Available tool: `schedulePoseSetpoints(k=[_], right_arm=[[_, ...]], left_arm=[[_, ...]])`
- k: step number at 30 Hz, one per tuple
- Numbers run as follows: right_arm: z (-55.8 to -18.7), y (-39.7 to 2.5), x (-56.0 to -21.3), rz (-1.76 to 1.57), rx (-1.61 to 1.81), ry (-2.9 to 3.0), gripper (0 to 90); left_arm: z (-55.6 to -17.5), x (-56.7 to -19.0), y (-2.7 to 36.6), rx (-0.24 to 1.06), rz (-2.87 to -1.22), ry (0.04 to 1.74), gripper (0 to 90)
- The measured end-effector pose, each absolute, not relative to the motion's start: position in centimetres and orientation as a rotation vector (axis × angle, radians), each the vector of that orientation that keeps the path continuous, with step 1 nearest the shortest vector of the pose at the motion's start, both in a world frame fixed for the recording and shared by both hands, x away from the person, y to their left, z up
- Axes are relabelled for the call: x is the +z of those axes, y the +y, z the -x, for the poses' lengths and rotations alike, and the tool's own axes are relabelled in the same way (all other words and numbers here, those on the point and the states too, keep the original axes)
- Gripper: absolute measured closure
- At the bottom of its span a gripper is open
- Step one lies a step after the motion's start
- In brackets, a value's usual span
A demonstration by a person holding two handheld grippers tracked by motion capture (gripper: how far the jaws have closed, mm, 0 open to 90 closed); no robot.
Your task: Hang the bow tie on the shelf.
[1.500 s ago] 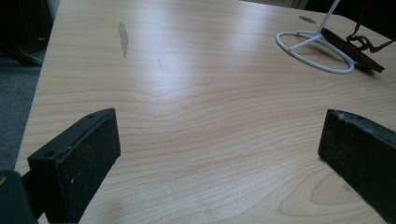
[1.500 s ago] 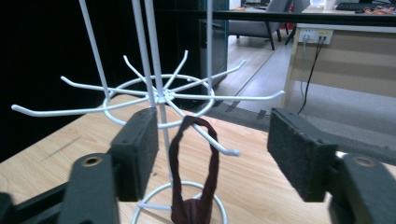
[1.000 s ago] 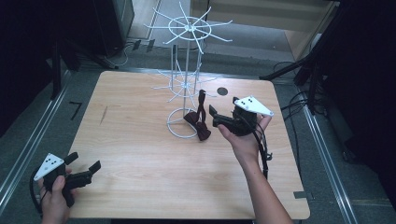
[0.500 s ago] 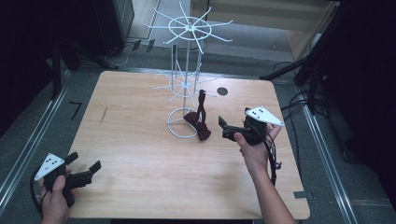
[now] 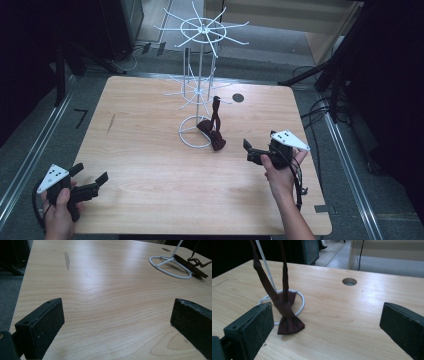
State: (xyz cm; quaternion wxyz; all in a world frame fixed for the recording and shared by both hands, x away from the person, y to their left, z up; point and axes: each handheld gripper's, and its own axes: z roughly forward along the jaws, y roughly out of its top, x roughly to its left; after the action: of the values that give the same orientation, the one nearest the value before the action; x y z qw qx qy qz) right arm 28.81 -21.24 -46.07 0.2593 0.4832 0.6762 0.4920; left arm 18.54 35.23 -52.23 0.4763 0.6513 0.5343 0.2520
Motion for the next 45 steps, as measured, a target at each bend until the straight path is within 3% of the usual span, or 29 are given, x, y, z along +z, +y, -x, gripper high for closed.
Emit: schedulePoseSetpoints(k=[45], right_arm=[[-25.0,-30.4,-51.9,-1.492,1.112,1.823,0.0]], left_arm=[[-18.5,-52.2,35.3,0.611,-1.588,1.302,0.0]])
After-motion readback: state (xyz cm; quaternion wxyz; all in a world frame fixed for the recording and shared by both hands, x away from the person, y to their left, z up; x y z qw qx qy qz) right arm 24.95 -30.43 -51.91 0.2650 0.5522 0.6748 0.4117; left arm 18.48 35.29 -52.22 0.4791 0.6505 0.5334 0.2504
